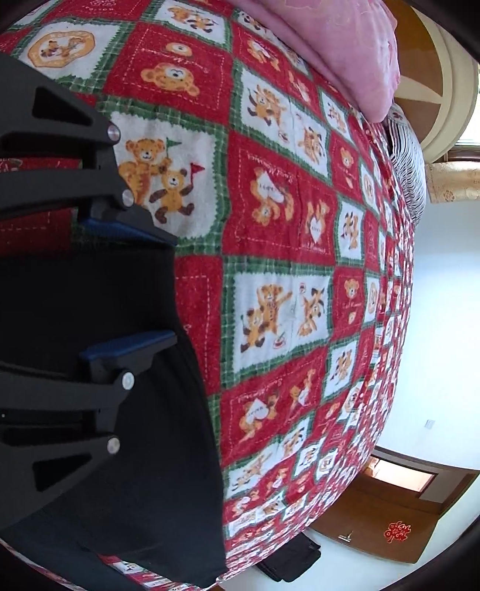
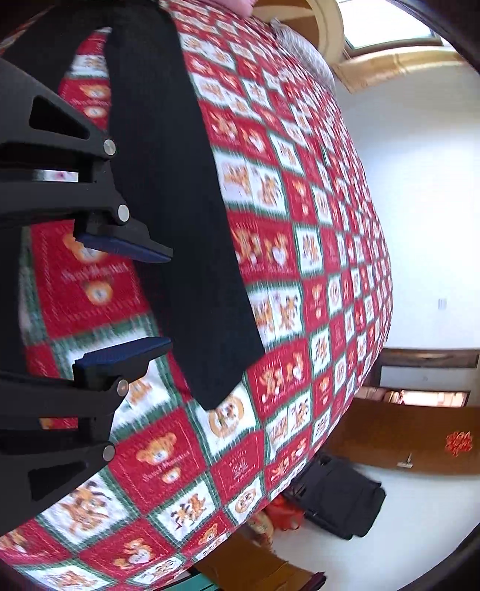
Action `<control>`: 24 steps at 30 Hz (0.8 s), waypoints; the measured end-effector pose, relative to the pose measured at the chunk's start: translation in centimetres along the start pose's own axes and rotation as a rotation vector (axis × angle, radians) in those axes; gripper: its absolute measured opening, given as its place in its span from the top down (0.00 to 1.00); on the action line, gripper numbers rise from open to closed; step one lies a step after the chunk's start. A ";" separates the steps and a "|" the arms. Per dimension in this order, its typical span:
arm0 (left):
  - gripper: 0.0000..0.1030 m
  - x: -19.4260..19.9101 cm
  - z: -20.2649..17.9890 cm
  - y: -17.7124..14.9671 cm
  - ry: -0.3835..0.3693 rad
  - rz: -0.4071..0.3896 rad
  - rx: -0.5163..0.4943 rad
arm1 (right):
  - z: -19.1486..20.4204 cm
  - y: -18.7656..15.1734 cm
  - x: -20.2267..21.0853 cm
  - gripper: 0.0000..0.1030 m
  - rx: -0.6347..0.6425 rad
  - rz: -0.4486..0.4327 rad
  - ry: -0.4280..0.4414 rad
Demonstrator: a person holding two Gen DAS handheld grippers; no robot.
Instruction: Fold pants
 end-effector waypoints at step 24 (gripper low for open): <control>0.52 -0.4 -0.2 0.7 0.028 -0.008 -0.014 | -6.3 10.7 -13.5 0.45 -0.026 0.151 0.002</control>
Point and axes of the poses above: each gripper's, at about its wrist camera, not at the fingertips, and x roughly against the way its jaws point, z to its left, y to its top, the point moved 5 cm from there along -x, roughly the way its jaws point, and after that the axes turned 9 degrees about z, right-handed, at the moved point
